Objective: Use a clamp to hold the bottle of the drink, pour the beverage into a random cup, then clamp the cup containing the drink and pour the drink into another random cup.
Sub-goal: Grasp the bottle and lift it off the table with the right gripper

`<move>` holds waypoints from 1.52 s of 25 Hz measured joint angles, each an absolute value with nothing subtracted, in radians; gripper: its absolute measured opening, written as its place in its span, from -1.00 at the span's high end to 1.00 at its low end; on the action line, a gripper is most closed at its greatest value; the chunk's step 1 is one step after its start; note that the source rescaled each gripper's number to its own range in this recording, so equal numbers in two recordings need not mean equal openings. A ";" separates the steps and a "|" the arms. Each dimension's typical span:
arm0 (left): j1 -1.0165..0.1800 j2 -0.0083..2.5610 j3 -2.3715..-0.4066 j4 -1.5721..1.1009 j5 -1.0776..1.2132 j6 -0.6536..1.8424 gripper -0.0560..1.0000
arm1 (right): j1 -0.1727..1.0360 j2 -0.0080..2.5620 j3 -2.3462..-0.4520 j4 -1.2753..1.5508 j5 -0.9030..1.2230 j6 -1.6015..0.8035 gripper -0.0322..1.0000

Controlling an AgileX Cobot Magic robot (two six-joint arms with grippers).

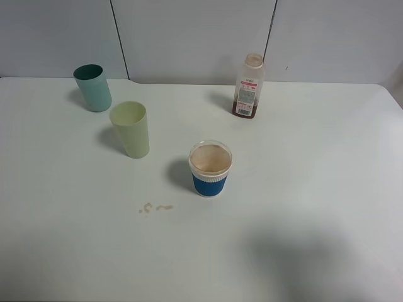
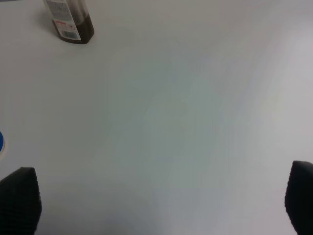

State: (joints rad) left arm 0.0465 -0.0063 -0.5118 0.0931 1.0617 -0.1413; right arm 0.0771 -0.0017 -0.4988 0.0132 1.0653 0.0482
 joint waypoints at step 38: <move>0.046 -0.006 -0.512 0.093 1.062 -0.141 -0.53 | 0.077 0.736 -0.543 -0.015 0.465 -0.087 -1.00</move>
